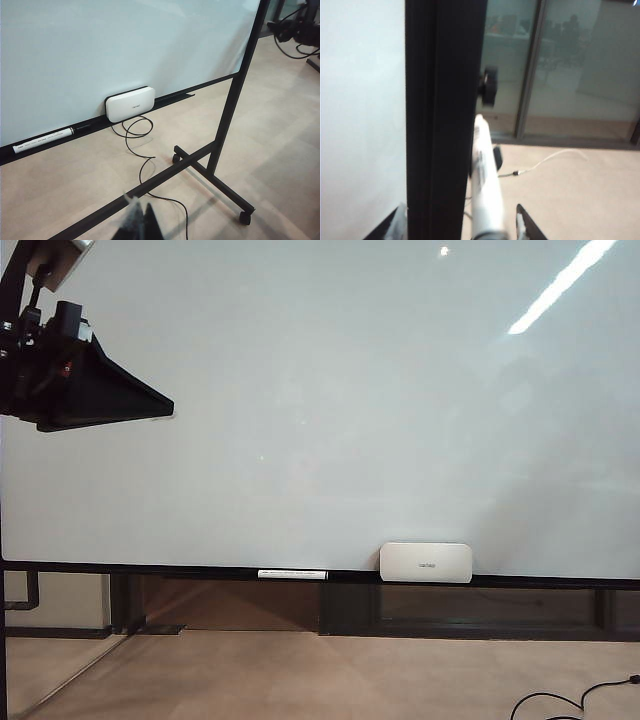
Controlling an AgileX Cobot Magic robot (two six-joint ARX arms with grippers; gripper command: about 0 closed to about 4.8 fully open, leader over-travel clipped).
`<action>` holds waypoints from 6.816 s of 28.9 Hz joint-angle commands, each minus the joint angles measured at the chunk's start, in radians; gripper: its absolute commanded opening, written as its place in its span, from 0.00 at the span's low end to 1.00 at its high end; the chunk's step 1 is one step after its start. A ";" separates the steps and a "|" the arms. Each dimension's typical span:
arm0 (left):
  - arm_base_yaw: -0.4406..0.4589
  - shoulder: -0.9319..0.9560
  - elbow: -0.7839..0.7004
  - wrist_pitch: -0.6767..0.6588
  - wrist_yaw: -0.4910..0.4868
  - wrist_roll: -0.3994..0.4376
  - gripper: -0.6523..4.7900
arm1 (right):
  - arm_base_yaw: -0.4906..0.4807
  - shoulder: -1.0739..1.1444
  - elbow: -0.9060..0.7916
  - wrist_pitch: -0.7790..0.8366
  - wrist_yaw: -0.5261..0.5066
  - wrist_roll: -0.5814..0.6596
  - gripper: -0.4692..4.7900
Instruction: Reach to the right to find the marker pen, pick it up, and write the number 15 on the whiteboard.
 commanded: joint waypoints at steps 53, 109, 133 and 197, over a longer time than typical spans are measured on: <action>-0.001 -0.002 0.051 -0.043 0.011 0.003 0.11 | 0.014 0.036 0.103 -0.072 0.089 -0.041 0.23; -0.002 -0.671 0.052 -0.512 0.095 -0.270 0.11 | 0.182 -0.858 -0.769 -0.208 0.315 0.000 0.09; -0.002 -0.868 0.227 -0.959 -0.443 0.125 0.11 | 0.882 -0.939 -0.602 -0.377 0.323 0.045 0.09; -0.001 -0.769 0.251 -0.801 -0.257 0.129 0.11 | 1.210 -0.581 -0.013 -0.377 0.660 -0.067 0.09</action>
